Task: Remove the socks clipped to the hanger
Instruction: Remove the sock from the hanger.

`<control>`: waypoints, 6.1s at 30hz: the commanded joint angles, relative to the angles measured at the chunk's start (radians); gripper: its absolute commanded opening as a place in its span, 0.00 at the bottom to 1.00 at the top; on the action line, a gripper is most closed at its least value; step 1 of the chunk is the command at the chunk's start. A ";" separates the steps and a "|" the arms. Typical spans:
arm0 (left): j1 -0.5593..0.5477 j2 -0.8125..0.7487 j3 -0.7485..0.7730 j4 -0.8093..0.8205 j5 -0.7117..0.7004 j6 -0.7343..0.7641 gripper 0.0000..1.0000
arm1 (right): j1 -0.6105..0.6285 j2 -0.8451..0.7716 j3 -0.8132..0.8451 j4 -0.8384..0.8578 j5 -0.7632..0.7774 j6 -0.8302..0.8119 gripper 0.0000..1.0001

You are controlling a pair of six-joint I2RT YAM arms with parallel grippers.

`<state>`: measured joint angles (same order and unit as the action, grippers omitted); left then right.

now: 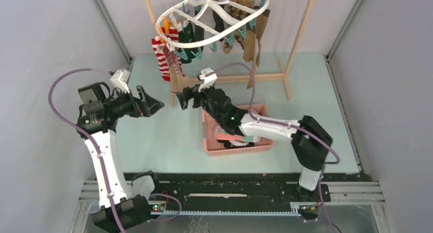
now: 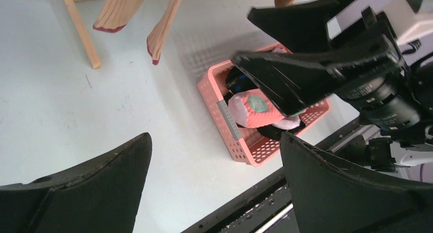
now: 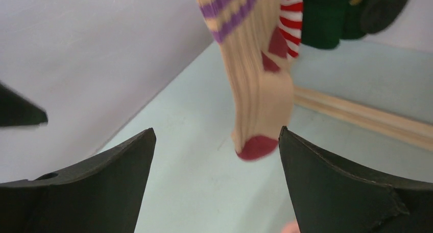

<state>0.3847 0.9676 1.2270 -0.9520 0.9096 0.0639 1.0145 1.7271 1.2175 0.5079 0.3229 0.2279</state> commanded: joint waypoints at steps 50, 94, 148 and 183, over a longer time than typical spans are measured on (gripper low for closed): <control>-0.207 0.000 0.020 0.094 0.323 -0.113 1.00 | -0.100 -0.239 -0.079 0.062 -0.877 0.362 0.00; -0.411 -0.064 -0.113 0.409 0.182 -0.393 0.00 | -0.083 -0.307 0.037 -0.105 -0.159 0.283 0.86; -0.423 -0.098 -0.100 0.346 0.149 -0.340 0.00 | -0.092 -0.068 0.203 0.194 -0.050 0.350 0.72; -0.423 -0.103 -0.087 0.277 0.134 -0.282 0.00 | -0.131 0.001 0.328 0.120 -0.150 0.410 0.19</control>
<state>-0.0319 0.8825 1.1275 -0.6388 1.0485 -0.2687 0.8829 1.7306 1.4868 0.6029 0.1871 0.6453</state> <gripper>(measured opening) 0.015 0.289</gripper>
